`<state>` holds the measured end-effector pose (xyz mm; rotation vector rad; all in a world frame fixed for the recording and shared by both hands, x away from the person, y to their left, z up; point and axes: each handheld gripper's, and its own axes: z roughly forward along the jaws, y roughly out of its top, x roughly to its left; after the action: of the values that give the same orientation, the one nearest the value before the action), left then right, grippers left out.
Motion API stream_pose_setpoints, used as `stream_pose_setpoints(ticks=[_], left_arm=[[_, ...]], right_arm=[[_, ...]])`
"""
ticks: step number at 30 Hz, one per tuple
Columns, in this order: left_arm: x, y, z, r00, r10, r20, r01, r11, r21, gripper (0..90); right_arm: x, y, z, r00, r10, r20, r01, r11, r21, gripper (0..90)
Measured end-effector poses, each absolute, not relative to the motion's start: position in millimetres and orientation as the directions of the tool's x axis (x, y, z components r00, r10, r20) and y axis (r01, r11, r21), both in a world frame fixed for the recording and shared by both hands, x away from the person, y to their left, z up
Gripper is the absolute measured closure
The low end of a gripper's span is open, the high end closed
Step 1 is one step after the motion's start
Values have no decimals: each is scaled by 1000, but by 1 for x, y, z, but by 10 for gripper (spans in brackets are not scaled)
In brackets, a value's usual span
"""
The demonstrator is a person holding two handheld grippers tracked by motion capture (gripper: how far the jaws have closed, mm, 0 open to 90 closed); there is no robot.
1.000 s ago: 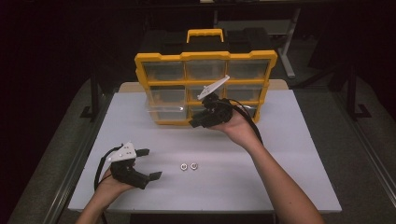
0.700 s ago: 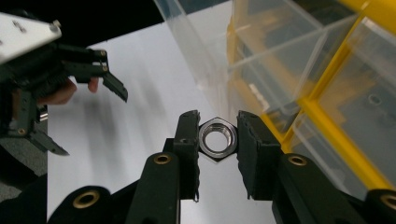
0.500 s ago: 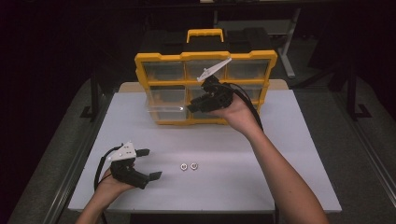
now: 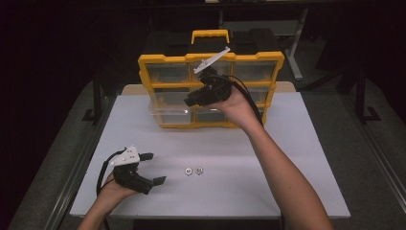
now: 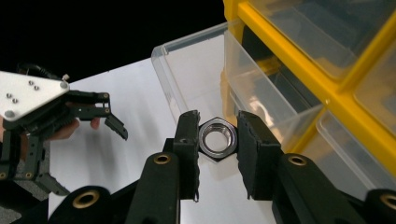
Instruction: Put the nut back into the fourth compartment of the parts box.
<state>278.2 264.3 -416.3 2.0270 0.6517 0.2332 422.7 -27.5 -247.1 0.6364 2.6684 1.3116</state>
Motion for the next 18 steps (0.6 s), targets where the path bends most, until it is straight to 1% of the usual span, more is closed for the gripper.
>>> stream_pose_setpoints(ticks=[1, 3, 6, 11, 13, 18], left_arm=[[278, 264, -416, 839, 535, -98, 352, -398, 847, 8], [278, 265, -416, 840, 534, -96, 351, -399, 847, 8], [278, 265, -416, 842, 532, -90, 348, -407, 845, 8], [279, 264, -417, 841, 532, -94, 349, -402, 846, 8], [278, 264, -417, 840, 533, -99, 353, -400, 846, 8], [278, 265, -417, 841, 532, -99, 350, -397, 849, 8]], right_arm=[[425, -26, -247, -914, 399, 77, 304, 546, 781, 694], [425, -22, -246, -909, 409, 85, 319, 548, 774, 694], [430, -17, -248, -916, 397, 63, 296, 561, 773, 694], [434, -9, -249, -917, 395, 57, 292, 568, 770, 693], [434, -5, -250, -908, 411, 83, 325, 564, 760, 692], [441, 0, -257, -915, 400, 52, 302, 595, 744, 691]])
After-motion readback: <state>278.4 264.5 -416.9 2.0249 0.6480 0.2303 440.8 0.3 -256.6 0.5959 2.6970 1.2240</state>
